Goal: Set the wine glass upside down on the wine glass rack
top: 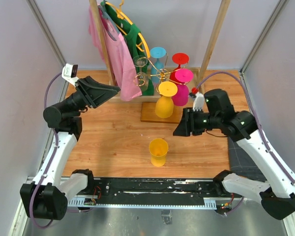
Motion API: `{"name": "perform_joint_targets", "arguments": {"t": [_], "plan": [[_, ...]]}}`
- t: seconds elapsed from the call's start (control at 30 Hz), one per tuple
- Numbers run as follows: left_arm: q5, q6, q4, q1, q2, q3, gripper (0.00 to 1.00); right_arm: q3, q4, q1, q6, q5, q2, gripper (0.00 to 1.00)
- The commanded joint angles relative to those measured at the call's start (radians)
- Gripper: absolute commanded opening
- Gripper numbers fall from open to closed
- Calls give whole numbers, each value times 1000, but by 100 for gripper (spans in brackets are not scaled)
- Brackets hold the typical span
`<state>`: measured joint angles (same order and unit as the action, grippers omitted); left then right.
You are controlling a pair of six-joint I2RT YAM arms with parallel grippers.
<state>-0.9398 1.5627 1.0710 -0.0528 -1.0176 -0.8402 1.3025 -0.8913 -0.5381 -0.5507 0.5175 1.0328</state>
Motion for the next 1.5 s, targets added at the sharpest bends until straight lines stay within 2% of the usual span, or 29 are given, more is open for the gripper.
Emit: {"name": "perform_joint_targets", "arguments": {"t": [0.0,0.17,0.33,1.0,1.33,1.47], "plan": [[0,-139,-177,8,53,1,52,-31,-102,-157,91,-222,36,45],[-9,-169,-227,8,84,20,52,-24,-120,-295,83,-346,112,44],[-10,-205,-283,8,111,25,52,-41,-96,-361,71,-394,172,44],[-16,-210,-294,8,116,26,52,-41,-9,-414,93,-517,345,42],[-16,-214,-296,8,116,20,52,-21,-43,-474,87,-586,380,27],[-16,-213,-298,8,115,16,52,-17,-53,-478,83,-609,378,15]]}}
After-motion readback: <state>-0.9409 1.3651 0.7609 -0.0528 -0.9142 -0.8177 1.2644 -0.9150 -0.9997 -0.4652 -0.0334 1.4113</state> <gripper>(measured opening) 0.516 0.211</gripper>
